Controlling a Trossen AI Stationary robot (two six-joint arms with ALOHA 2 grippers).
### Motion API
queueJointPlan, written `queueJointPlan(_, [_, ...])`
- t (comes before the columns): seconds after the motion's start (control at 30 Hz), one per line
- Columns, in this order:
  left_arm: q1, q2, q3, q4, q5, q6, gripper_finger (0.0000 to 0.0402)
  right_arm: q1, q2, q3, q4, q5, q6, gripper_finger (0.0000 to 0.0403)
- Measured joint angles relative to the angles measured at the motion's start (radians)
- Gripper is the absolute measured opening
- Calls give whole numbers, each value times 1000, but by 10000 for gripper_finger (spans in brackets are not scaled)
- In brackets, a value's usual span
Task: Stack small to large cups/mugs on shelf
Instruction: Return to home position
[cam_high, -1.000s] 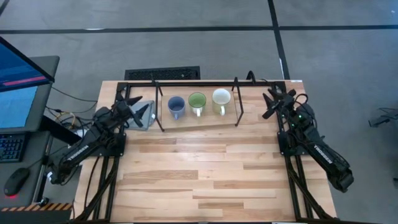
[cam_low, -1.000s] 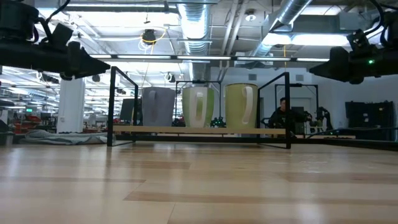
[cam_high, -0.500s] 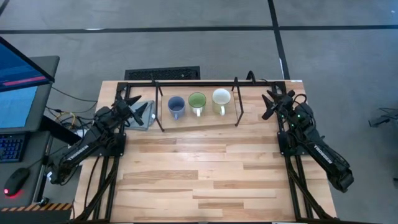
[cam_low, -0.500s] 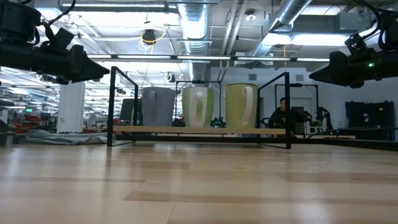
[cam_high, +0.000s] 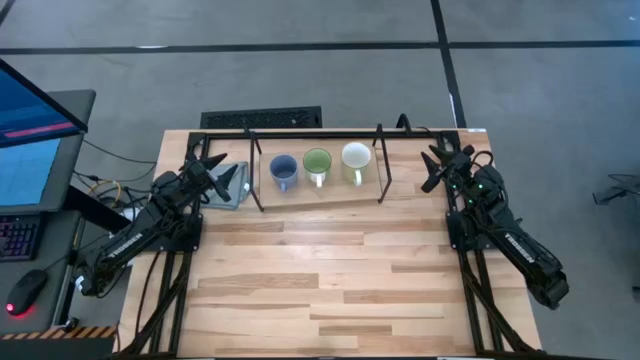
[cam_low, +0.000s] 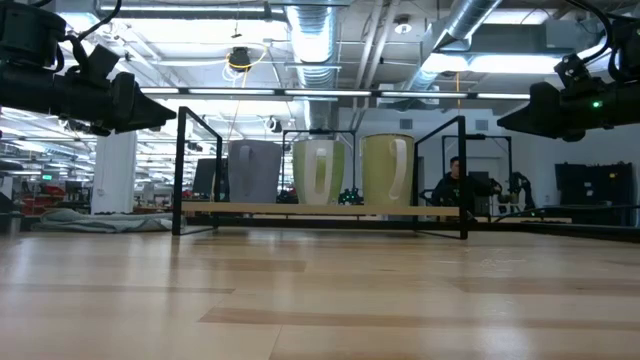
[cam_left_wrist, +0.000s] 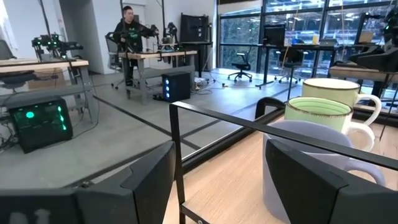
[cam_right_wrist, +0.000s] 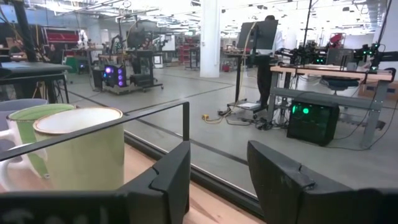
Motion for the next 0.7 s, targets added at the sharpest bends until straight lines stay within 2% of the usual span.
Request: queueJointPlan(0.7, [0, 0, -1, -1, 0, 8, 243, 0, 0, 0, 0, 0, 0, 182])
